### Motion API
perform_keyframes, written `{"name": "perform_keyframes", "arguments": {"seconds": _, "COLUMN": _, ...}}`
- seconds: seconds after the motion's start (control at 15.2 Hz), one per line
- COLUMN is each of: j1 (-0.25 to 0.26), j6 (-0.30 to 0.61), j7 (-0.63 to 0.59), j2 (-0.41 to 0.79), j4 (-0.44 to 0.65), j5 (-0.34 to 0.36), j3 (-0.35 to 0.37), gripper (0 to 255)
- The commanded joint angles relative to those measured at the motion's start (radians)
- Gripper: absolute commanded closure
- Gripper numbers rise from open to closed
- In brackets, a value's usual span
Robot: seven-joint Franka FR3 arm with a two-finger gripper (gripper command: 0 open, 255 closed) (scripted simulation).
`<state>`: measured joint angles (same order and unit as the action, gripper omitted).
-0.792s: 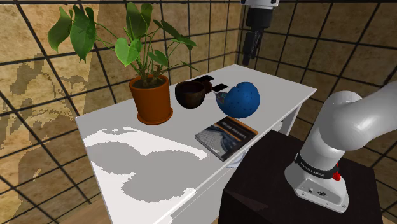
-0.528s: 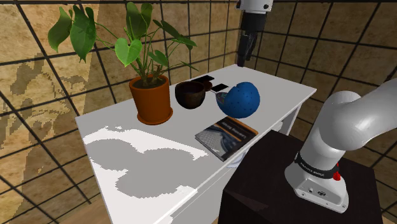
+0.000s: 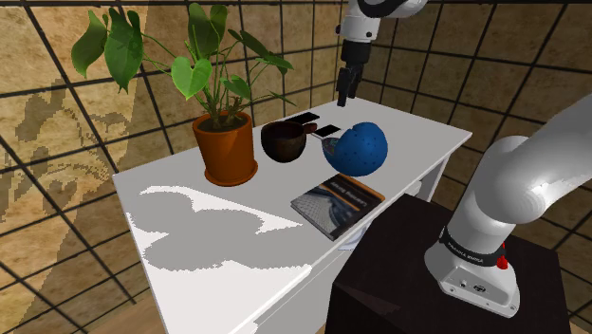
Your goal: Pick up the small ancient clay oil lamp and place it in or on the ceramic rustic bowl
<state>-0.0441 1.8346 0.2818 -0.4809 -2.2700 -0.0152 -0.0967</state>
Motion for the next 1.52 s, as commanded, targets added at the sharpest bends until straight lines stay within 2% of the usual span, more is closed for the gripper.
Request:
{"name": "perform_keyframes", "arguments": {"seconds": 0.0, "j1": -0.003, "j6": 0.045, "j7": 0.023, "j2": 0.062, "j4": 0.017, "j5": -0.003, "j3": -0.018, "gripper": 0}}
{"name": "perform_keyframes", "arguments": {"seconds": 0.73, "j1": -0.029, "j6": 0.203, "j7": 0.189, "j2": 0.459, "j4": 0.237, "j5": -0.082, "j3": -0.114, "gripper": 0}}
{"name": "perform_keyframes", "arguments": {"seconds": 1.06, "j1": -0.057, "j6": 0.227, "j7": 0.264, "j2": 0.653, "j4": 0.391, "j5": -0.146, "j3": -0.133, "gripper": 0}}
{"name": "perform_keyframes", "arguments": {"seconds": 1.45, "j1": -0.111, "j6": 0.214, "j7": 0.33, "j2": 0.886, "j4": 0.619, "j5": -0.215, "j3": -0.131, "gripper": 0}}
